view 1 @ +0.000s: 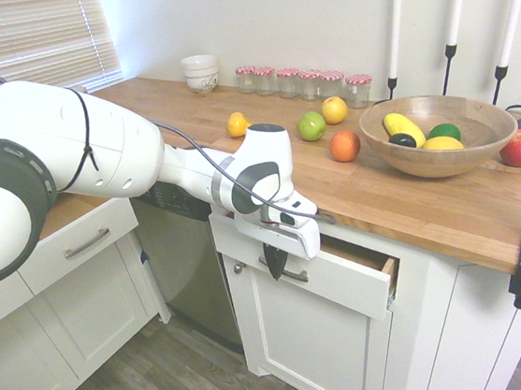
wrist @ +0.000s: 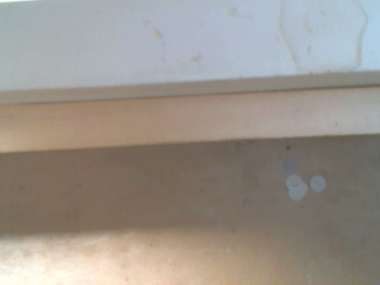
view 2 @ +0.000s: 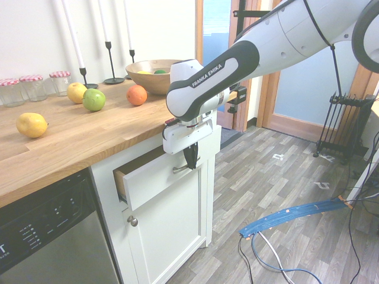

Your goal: Close the drawer

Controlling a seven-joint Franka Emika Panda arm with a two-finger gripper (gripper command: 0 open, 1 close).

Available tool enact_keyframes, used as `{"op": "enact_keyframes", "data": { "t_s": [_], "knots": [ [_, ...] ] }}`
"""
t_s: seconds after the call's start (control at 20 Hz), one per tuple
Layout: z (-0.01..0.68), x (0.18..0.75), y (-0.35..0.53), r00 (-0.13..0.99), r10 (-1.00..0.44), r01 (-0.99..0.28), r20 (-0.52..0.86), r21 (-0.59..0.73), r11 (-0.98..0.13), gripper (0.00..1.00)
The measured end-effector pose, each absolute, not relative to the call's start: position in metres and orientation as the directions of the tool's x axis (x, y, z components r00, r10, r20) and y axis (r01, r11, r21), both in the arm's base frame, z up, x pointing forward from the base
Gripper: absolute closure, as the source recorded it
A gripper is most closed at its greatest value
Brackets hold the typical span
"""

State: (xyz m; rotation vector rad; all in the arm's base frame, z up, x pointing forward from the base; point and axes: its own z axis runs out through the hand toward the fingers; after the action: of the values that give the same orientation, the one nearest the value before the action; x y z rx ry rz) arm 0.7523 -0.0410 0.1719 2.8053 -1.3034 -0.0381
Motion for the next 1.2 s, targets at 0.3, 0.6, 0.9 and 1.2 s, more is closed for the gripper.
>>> {"op": "enact_keyframes", "data": {
  "t_s": [0.3,0.6,0.9,1.2],
  "knots": [
    [0.173,0.753,-0.041,0.648,-0.761,-0.759,-0.011,0.071,-0.647,1.00],
    [0.173,0.754,-0.041,0.648,-0.761,-0.759,-0.012,0.072,-0.647,1.00],
    [0.175,0.751,-0.037,0.636,-0.772,-0.771,0.001,0.058,-0.635,0.00],
    [0.198,0.726,-0.020,0.631,-0.776,-0.776,0.020,0.021,-0.630,0.00]
  ]
}}
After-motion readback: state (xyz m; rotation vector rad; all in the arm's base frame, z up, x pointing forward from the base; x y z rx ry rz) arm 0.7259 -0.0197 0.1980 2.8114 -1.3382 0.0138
